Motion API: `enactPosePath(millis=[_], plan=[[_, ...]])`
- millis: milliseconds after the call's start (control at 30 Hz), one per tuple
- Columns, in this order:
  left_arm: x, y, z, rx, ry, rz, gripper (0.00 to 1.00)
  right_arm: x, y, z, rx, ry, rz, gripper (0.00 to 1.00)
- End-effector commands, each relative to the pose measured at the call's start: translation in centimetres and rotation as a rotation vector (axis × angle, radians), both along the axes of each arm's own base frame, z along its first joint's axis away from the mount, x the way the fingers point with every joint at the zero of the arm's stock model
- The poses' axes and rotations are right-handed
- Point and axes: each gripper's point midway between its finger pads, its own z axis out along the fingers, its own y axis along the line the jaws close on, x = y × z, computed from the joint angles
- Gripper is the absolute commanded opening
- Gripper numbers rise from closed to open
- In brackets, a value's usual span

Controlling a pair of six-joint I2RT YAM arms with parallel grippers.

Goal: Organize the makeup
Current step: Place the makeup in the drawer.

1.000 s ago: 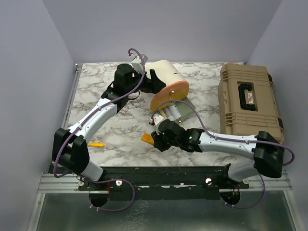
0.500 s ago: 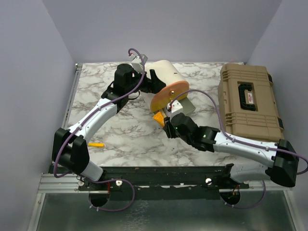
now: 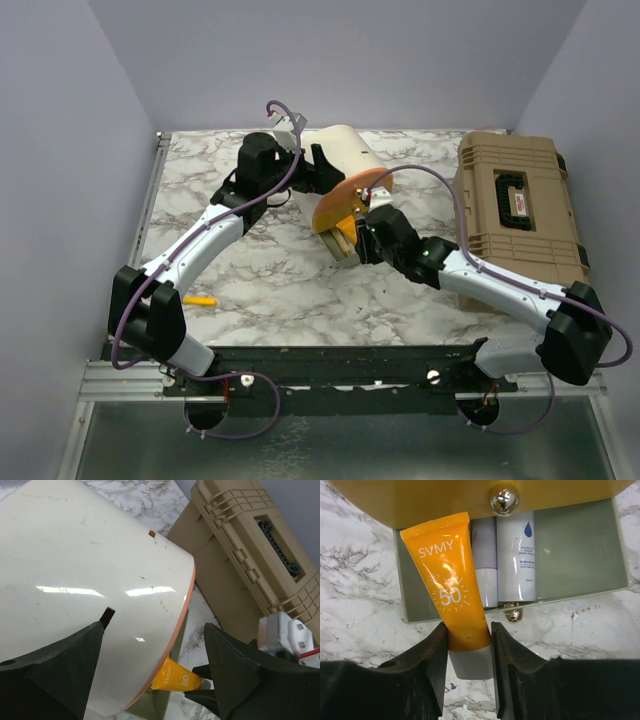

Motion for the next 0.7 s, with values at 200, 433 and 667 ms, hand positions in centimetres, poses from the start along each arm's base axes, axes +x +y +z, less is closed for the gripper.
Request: enactPosePath(millis=[200, 433, 667], plan=[[-0.4, -0.1, -1.4, 0.008, 0.049, -0.007, 0.84, 1.7, 0.9, -2.7, -0.029, 0.117, -0.062, 0.38], [-0.4, -0.2, -1.6, 0.009, 0.052, -0.01, 0.84, 2.9, 0.7, -2.2, 0.005, 0.083, -0.156, 0.44], [-0.4, -0.2, -1.7, 0.01, 0.054, -0.009, 0.84, 3.5, 1.0, -1.7, 0.036, 0.071, -0.181, 0.56]])
